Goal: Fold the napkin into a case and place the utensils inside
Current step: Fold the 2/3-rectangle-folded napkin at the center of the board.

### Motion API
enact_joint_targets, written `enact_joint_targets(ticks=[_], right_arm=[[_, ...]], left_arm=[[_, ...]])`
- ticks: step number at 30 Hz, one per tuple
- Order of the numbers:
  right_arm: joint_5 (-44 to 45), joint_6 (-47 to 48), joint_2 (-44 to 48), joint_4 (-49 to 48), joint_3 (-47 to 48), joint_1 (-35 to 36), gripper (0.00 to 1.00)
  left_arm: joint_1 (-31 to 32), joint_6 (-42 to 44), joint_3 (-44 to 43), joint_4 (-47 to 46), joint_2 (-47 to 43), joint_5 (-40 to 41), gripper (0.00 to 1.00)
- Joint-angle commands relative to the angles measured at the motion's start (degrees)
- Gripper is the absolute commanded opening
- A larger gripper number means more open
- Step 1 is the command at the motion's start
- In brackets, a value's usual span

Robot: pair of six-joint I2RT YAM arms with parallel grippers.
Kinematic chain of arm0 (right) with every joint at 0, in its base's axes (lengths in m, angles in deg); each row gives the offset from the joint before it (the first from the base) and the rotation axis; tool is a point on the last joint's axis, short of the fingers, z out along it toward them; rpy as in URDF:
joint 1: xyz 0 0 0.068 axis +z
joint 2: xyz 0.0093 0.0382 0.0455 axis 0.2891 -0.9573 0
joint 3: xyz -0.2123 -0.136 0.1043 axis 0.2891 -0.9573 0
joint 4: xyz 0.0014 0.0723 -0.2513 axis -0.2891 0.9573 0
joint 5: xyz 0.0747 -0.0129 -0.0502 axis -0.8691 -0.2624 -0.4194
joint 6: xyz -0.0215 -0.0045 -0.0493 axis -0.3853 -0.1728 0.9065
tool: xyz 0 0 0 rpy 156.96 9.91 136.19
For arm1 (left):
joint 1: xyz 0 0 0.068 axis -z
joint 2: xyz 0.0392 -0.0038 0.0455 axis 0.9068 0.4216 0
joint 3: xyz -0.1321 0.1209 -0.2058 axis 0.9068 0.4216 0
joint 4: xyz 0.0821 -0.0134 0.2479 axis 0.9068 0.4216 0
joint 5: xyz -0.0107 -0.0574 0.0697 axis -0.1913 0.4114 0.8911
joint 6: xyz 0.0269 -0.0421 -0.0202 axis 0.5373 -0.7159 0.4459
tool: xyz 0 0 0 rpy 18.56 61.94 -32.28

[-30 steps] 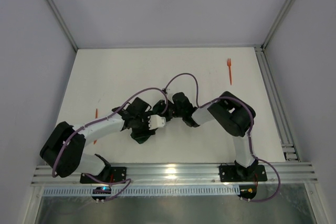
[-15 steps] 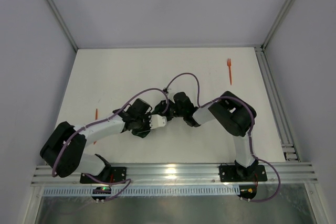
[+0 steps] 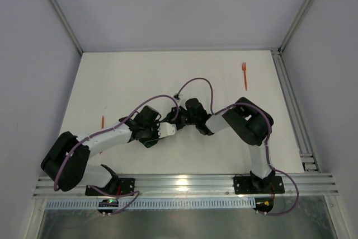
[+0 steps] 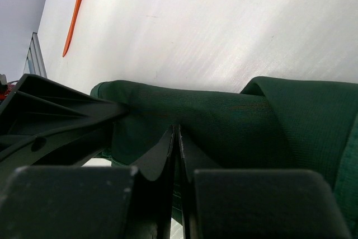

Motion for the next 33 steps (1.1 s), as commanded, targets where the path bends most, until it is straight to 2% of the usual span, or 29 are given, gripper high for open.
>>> enact_joint_targets(ticks=[1,10,13,14,20,22,24,25,26,31,32,33], right_arm=[[1.1,2.0,0.6,6.0,-2.0,-0.2,0.07],[1.0,2.4,0.8,6.3,-2.2,-0.3,0.07],[0.9,2.4,0.8,6.4,-2.2,-0.2,0.07],[0.9,2.4,0.9,6.3,-2.3,-0.2,0.08],[0.7,2.8,1.0,6.6,-2.2,-0.2,0.07],[0.6,4.1,1.1,7.3,-1.9,-0.2,0.08],[0.6,4.9,1.7,8.6,-1.5,-0.2,0.08],[0.5,5.2,1.9,8.8,-1.3,-0.3,0.08],[0.4,5.4,2.0,9.2,-1.0,-0.3,0.08],[0.0,5.1,1.3,9.0,-1.0,-0.5,0.08],[0.0,4.9,1.3,8.8,-1.2,-0.6,0.08],[-0.1,4.7,1.3,8.3,-1.3,-0.6,0.08]], left_arm=[[-0.3,-0.7,-0.1,-0.7,-1.6,1.3,0.28],[-0.5,-2.1,-1.3,-0.8,-3.5,1.6,0.21],[-0.6,-1.9,-1.3,-0.9,-3.4,1.7,0.09],[-0.6,-1.8,-1.2,-1.2,-3.4,2.1,0.02],[-0.9,-2.5,-1.2,-2.6,-4.1,1.4,0.0],[-1.0,-1.2,-1.5,-1.1,-4.3,-4.8,0.0],[-1.1,2.6,-1.6,5.3,-4.0,-9.0,0.06],[-1.0,3.1,-1.6,6.7,-3.4,-8.6,0.11],[-1.1,3.3,-1.8,8.0,-1.7,-8.0,0.23],[-2.8,4.2,-2.7,7.9,0.2,-8.1,0.41],[-2.8,4.4,-2.9,8.1,0.5,-8.1,0.46],[-2.8,4.9,-3.2,8.7,1.3,-7.8,0.59]])
